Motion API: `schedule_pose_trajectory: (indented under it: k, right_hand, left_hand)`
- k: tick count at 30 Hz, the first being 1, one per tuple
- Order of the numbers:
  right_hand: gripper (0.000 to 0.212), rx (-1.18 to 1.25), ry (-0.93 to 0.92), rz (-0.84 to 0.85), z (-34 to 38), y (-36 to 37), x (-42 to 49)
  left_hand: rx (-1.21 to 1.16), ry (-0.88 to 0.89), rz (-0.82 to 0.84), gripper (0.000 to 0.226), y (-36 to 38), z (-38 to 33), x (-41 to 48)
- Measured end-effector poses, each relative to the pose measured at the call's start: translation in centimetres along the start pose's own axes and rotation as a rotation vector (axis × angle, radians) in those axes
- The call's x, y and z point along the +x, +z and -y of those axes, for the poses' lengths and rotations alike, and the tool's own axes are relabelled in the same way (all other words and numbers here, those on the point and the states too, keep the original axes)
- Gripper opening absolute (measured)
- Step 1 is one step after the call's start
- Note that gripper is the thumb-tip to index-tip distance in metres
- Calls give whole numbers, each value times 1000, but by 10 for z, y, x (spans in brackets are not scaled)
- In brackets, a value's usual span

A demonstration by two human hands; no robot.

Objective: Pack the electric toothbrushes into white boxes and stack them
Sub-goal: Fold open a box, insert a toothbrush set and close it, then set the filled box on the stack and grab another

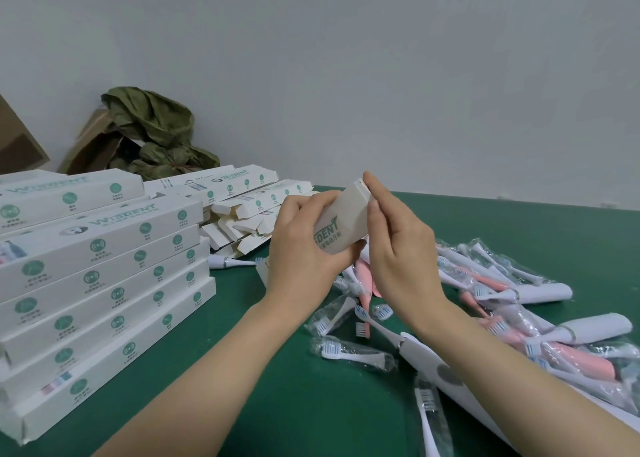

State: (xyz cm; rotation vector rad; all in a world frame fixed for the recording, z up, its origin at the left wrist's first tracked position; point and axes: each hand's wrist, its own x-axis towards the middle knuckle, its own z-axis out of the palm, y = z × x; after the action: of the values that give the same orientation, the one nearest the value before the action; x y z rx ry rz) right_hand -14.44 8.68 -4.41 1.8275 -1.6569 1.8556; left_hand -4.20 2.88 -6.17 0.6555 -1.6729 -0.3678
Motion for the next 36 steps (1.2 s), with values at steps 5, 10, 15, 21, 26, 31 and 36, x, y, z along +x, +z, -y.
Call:
schedule_pose_trajectory:
  k: [5,10,15,21,26,31,36]
  right_hand:
    - [42,-115,-119,54,-4,3,-2]
    - [40,213,-29,89,-5,-1,0]
    - [17,216,352,51,-23,-11,11]
    - [12,-458,347,529,-44,-11,5]
    - [17,-523,294,637,-37,-4,5]
    - [18,-535,279,644,-33,-5,2]
    - [22,-511,303,675,-31,-5,0]
  left_hand:
    - [-20,19,-28,56,2,-3,0]
    - [167,149,-33,61,-9,-16,6]
    - [510,168,98,54,-29,-38,51]
    - [965,-61,373,40,-103,-31,117]
    - [1070,-398,525,43,-164,-6,130]
    - [1095,-508,605,40,-170,16,115]
    - [1139,-468,566,38,-165,17,114]
